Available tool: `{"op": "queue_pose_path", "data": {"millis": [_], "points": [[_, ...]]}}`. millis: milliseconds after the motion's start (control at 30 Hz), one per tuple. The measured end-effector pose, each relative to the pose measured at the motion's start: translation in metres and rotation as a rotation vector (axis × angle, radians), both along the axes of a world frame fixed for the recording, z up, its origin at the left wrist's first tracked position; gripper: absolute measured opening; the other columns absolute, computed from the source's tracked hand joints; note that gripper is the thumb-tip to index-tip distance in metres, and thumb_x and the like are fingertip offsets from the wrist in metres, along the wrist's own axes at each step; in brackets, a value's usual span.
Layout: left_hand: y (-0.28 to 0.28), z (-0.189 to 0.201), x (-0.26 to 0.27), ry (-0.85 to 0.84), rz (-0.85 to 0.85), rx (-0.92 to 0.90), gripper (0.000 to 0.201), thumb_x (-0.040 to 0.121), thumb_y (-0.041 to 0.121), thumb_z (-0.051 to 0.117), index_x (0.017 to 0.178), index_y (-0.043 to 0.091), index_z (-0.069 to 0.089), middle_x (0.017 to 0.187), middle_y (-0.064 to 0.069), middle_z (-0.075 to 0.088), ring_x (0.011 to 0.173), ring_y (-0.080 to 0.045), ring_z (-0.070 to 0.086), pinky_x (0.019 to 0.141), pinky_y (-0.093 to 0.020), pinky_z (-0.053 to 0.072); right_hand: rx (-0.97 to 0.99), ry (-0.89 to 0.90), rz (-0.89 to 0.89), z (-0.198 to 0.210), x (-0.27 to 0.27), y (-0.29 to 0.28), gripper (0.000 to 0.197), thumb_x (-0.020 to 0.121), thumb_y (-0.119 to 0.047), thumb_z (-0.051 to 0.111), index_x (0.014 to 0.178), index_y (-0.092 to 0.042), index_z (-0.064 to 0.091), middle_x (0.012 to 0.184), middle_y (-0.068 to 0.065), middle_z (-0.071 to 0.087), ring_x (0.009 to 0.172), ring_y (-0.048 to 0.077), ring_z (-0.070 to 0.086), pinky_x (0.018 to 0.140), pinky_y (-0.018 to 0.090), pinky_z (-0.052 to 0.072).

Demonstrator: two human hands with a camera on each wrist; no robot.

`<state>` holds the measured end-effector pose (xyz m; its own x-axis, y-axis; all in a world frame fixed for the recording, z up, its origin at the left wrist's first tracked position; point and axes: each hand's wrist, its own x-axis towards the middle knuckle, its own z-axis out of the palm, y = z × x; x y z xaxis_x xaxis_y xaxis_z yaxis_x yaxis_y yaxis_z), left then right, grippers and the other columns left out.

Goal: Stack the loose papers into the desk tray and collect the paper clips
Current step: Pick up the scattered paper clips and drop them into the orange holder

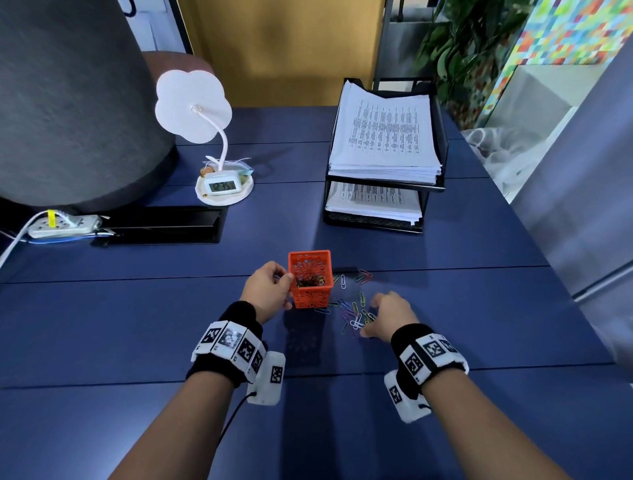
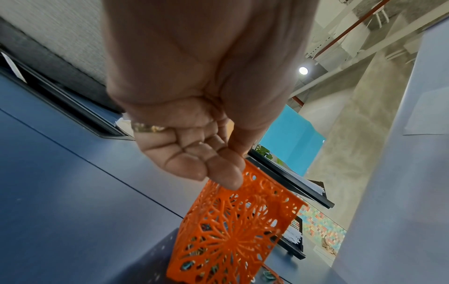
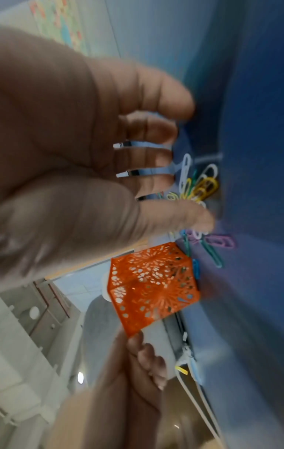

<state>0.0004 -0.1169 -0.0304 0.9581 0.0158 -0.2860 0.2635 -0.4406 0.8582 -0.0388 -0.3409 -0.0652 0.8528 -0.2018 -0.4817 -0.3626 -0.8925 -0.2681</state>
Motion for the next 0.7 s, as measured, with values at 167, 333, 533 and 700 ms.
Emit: {"op": "queue_pose_path", "data": {"millis": [167, 333, 533, 700], "points": [[0.0, -0.001, -0.001, 0.001, 0.002, 0.002, 0.018, 0.096, 0.016, 0.052, 0.078, 0.014, 0.049, 0.06, -0.006, 0.059, 0.045, -0.02, 0.054, 0.054, -0.03, 0.05, -0.054, -0.08, 0.011, -0.003, 0.0, -0.001, 0.023, 0.084, -0.005, 0.054, 0.103, -0.009, 0.067, 0.108, 0.013, 0.067, 0.107, 0.031, 0.061, 0.086, 0.033, 0.05], [0.0, -0.001, -0.001, 0.001, 0.006, 0.009, 0.018, 0.096, 0.015, 0.051, 0.078, 0.014, 0.049, 0.063, -0.008, 0.06, 0.046, -0.018, 0.054, 0.047, -0.025, 0.048, -0.037, -0.068, -0.033, -0.002, -0.002, -0.002, 0.021, 0.083, -0.005, 0.046, 0.094, -0.006, 0.064, 0.104, 0.016, 0.066, 0.101, 0.035, 0.062, 0.078, 0.031, 0.048], [-0.001, -0.001, -0.001, -0.002, 0.002, 0.018, 0.017, 0.096, 0.016, 0.052, 0.079, 0.014, 0.05, 0.064, -0.008, 0.061, 0.047, -0.019, 0.055, 0.051, -0.029, 0.051, 0.073, -0.058, -0.103, 0.002, -0.003, -0.004, 0.017, 0.081, -0.01, 0.053, 0.065, -0.012, 0.046, 0.087, 0.012, 0.06, 0.083, 0.03, 0.056, 0.076, 0.03, 0.049], [-0.002, -0.001, -0.001, -0.003, 0.006, 0.014, 0.017, 0.095, 0.016, 0.052, 0.079, 0.014, 0.05, 0.062, -0.007, 0.061, 0.048, -0.021, 0.056, 0.064, -0.04, 0.055, 0.252, -0.268, -0.185, 0.027, 0.008, 0.001, 0.009, 0.079, -0.009, 0.059, 0.085, -0.013, 0.065, 0.095, 0.006, 0.068, 0.094, 0.024, 0.06, 0.077, 0.023, 0.043]]}}
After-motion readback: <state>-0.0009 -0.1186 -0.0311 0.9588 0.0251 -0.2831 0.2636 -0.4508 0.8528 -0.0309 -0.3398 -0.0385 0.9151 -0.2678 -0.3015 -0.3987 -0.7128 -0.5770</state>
